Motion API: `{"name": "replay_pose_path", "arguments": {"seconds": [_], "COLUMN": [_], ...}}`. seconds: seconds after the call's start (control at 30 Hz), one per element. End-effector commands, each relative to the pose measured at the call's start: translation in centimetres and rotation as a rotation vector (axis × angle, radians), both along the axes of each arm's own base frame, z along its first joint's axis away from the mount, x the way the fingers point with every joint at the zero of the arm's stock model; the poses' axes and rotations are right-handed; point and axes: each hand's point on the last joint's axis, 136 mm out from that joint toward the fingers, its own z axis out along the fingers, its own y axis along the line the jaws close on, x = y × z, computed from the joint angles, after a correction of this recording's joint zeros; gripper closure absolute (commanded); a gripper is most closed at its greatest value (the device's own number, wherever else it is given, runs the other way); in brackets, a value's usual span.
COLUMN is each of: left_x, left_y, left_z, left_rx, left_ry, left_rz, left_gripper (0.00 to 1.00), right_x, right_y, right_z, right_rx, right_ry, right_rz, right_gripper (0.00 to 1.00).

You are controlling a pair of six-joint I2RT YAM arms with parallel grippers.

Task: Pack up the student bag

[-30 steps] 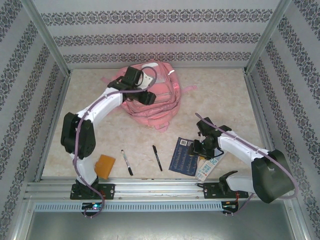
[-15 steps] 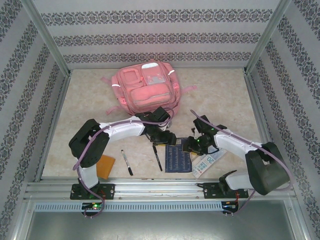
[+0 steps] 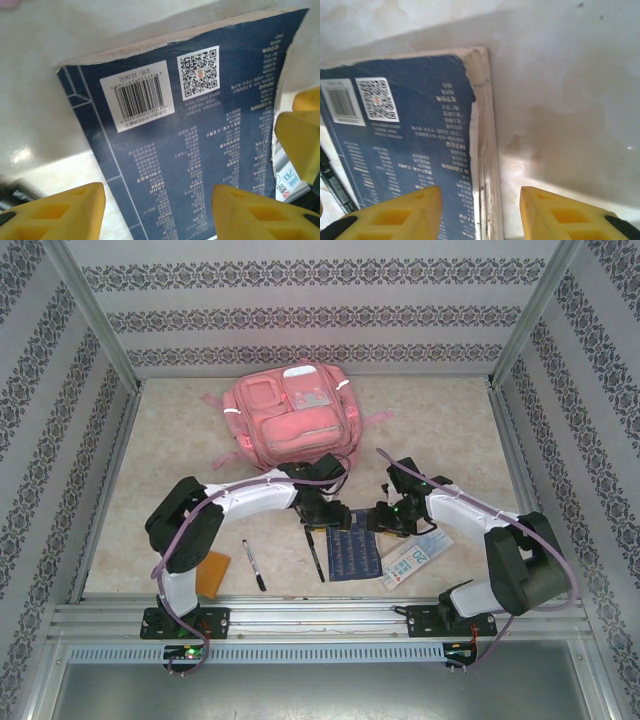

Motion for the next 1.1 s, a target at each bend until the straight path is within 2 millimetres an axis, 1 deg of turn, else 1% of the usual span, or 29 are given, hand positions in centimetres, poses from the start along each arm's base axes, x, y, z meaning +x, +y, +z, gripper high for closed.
{"name": "replay_pose_path", "arguments": {"seconds": [0.0, 0.13, 0.23, 0.3, 0.37, 0.43, 0.5, 0.57, 0.63, 0.67, 0.7, 0.77, 0.8, 0.87, 0.93, 1.07], "left_x": [-0.2, 0.5, 1.5, 2.4, 3.6, 4.8, 5.9, 6.5, 6.2, 5.9, 5.6, 4.7, 4.4, 3.6, 3.6, 4.2], "left_y": [-0.9, -1.2, -2.2, -3.0, -3.5, -3.3, -2.4, -1.1, 0.2, 0.7, 1.1, 1.6, 1.5, 0.8, 0.5, 0.8], "left_z": [-1.0, -2.7, -3.2, -3.0, -2.7, -2.0, -0.6, 1.2, 2.0, 2.0, 1.7, 0.5, -0.2, -1.3, -1.8, -2.9], "left_rx": [0.013, 0.056, 0.046, 0.024, 0.007, 0.015, 0.05, 0.077, 0.092, 0.097, 0.108, 0.12, 0.116, 0.086, 0.075, 0.115], "left_ry": [0.045, 0.057, 0.049, 0.027, 0.003, -0.029, -0.081, -0.122, -0.122, -0.116, -0.112, -0.075, -0.044, 0.017, 0.029, 0.025], "left_rz": [-0.011, -0.014, -0.019, -0.02, -0.01, -0.006, 0.003, 0.033, 0.057, 0.055, 0.049, 0.03, 0.028, 0.02, 0.029, 0.048], "left_gripper": [0.42, 0.43, 0.43, 0.43, 0.43, 0.43, 0.42, 0.42, 0.42, 0.42, 0.41, 0.41, 0.41, 0.41, 0.41, 0.41], "right_x": [-1.4, -0.6, 0.6, 1.4, 2.2, 2.7, 3.0, 3.1, 3.2, 3.2, 3.2, 3.3, 3.3, 3.2, 3.2, 3.0], "right_y": [0.2, 0.1, -0.2, -0.7, -1.2, -1.2, -1.2, -1.0, -0.9, -0.9, -0.9, -0.7, -0.6, -0.4, -0.4, -0.5], "right_z": [-1.5, -2.5, -2.7, -2.8, -3.2, -3.4, -3.6, -3.6, -3.5, -3.5, -3.5, -3.4, -3.3, -3.3, -3.2, -3.2], "right_rx": [-0.035, -0.084, -0.1, -0.101, -0.094, -0.073, -0.055, -0.024, 0.002, 0.015, 0.023, 0.068, 0.087, 0.117, 0.13, 0.144], "right_ry": [0.056, 0.07, 0.05, 0.045, 0.047, 0.053, 0.062, 0.072, 0.077, 0.076, 0.079, 0.08, 0.08, 0.085, 0.085, 0.089], "right_rz": [0.067, 0.052, 0.009, -0.03, -0.07, -0.094, -0.111, -0.132, -0.144, -0.147, -0.151, -0.157, -0.159, -0.159, -0.154, -0.145], "right_gripper": [0.59, 0.67, 0.72, 0.74, 0.78, 0.81, 0.81, 0.82, 0.82, 0.82, 0.82, 0.82, 0.82, 0.82, 0.82, 0.83]}}
